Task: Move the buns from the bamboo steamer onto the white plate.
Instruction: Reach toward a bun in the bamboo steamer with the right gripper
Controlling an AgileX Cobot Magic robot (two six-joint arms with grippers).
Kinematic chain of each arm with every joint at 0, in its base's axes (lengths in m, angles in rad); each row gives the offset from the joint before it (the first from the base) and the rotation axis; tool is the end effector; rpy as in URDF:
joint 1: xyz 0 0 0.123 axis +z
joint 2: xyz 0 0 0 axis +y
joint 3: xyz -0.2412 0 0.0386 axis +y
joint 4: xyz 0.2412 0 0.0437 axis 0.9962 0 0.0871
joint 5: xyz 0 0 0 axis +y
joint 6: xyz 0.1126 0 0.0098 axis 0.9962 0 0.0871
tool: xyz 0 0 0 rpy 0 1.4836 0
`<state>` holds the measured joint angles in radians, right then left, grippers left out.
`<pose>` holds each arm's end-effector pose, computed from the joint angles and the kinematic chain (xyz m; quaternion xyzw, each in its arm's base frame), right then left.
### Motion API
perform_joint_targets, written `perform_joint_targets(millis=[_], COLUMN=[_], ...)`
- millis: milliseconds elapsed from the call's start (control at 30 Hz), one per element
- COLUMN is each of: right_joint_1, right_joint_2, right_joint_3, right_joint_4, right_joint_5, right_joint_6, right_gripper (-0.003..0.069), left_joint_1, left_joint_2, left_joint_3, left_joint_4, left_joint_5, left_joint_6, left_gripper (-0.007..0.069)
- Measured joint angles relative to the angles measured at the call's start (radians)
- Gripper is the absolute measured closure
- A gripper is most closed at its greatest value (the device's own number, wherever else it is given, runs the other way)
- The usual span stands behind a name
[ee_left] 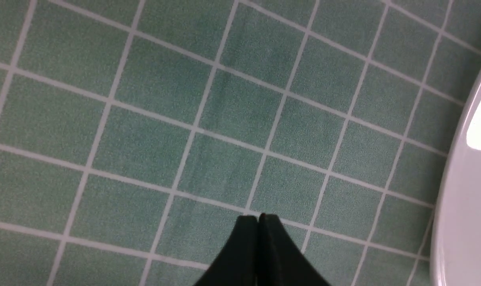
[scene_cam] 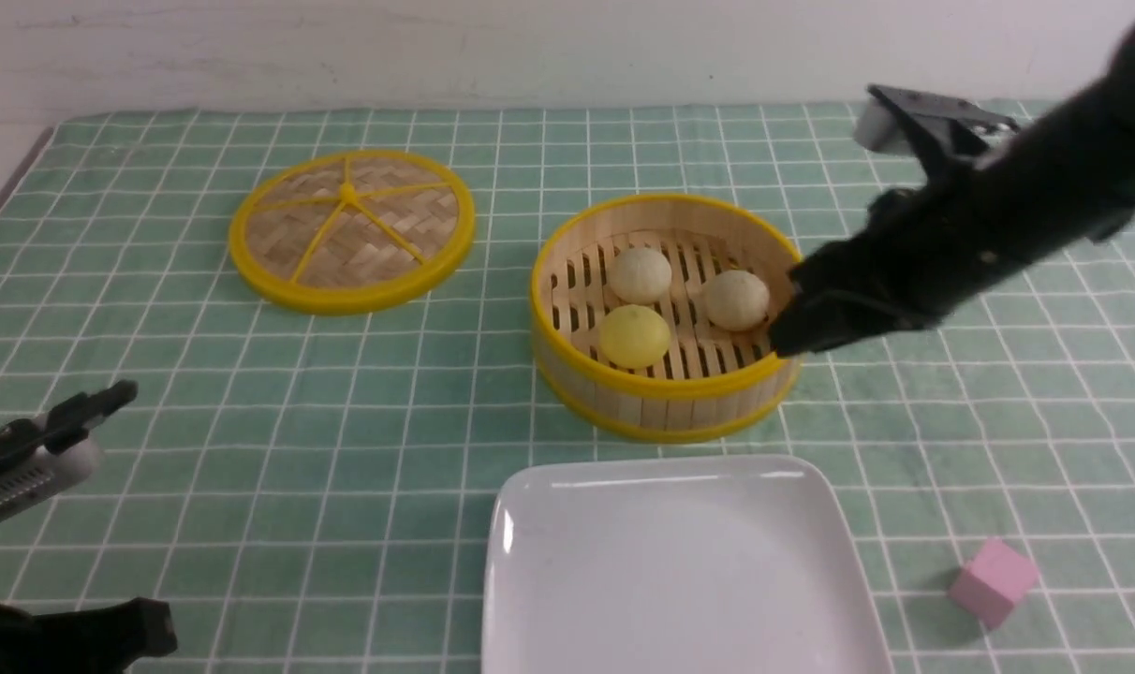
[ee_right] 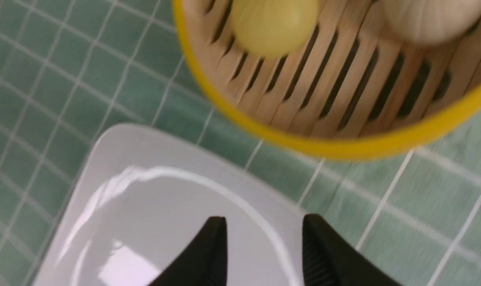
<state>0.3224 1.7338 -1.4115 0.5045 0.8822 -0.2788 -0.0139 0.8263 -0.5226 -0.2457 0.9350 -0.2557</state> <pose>0.3393 0.1578 0.2287 -0.1732 0.9342 0.2281 0.2128 0.1544 -0.0243 0.1955 -0.1674 0.9575 -0.1383 0.1897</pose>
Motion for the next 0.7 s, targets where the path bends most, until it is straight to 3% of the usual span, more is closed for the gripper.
perform_joint_targets(millis=[200, 367, 500, 600, 700], right_joint_1=[0.032, 0.032, 0.032, 0.032, 0.032], right_joint_2=[0.253, 0.382, 0.443, 0.462, 0.438], right_joint_3=[-0.310, -0.420, -0.430, -0.433, -0.434], right_joint_4=[-0.272, -0.358, -0.360, -0.359, -0.353], right_joint_5=[-0.012, -0.039, -0.057, -0.063, -0.033], right_joint_6=[0.163, 0.222, 0.227, 0.227, 0.227], right_gripper=[0.0295, 0.0312, 0.0387, 0.0557, 0.0639], left_joint_1=[0.000, 0.000, 0.000, 0.000, 0.000], left_joint_2=[0.000, 0.000, 0.000, 0.000, 0.000], left_joint_3=[0.000, 0.000, 0.000, 0.000, 0.000], left_joint_4=[-0.001, -0.001, -0.001, -0.001, -0.001], left_joint_5=[-0.003, -0.021, -0.021, -0.022, -0.022], left_joint_6=[0.000, 0.000, 0.000, 0.000, 0.000], left_gripper=[0.0603, 0.0599, 0.0594, 0.0592, 0.0592])
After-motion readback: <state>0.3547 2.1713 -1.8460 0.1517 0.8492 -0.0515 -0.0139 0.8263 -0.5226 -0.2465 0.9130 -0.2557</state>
